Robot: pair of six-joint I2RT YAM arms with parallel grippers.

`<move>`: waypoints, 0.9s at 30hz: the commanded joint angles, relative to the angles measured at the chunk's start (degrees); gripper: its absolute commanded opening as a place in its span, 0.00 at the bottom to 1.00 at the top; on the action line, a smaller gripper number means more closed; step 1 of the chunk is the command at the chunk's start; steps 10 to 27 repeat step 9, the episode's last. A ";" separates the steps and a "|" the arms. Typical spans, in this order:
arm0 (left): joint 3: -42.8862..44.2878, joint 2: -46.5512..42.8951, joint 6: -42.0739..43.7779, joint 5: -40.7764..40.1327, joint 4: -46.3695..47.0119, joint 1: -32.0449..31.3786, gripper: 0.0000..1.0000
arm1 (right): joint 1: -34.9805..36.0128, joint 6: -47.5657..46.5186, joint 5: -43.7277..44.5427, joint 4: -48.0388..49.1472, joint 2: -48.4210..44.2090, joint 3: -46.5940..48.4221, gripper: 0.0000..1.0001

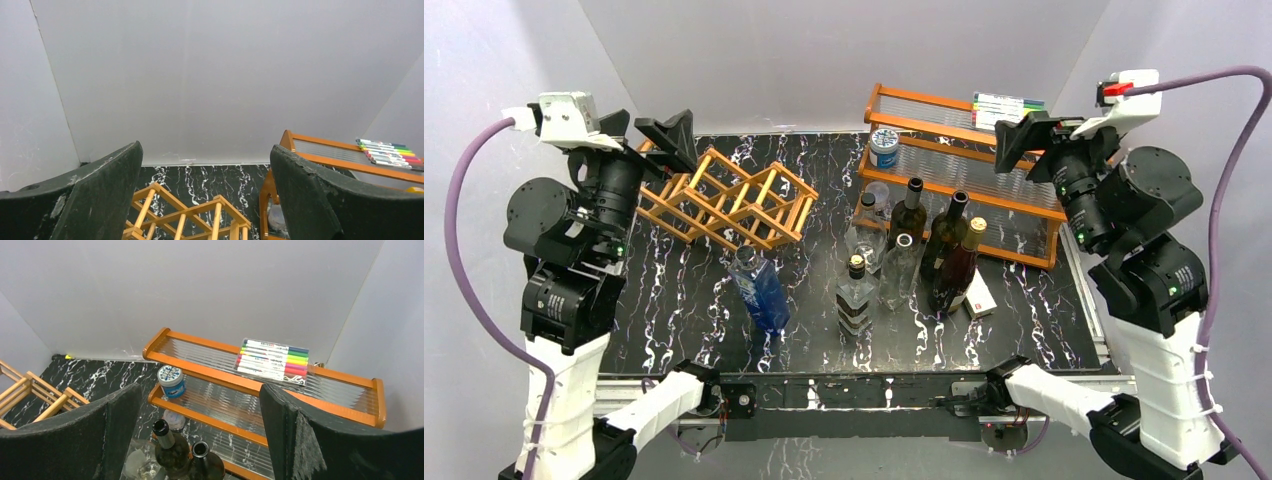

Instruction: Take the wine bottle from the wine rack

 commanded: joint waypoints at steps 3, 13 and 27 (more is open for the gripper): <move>-0.25 -0.55 -1.10 0.50 1.07 -0.18 0.98 | 0.08 0.54 -1.23 3.77 0.24 -1.11 0.98; -0.70 -1.69 -0.91 -0.92 0.69 -0.23 0.98 | 0.11 -1.14 -3.81 8.52 -3.79 -6.36 0.98; -0.70 -1.69 -0.91 -0.92 0.69 -0.23 0.98 | 0.11 -1.14 -3.81 8.52 -3.79 -6.36 0.98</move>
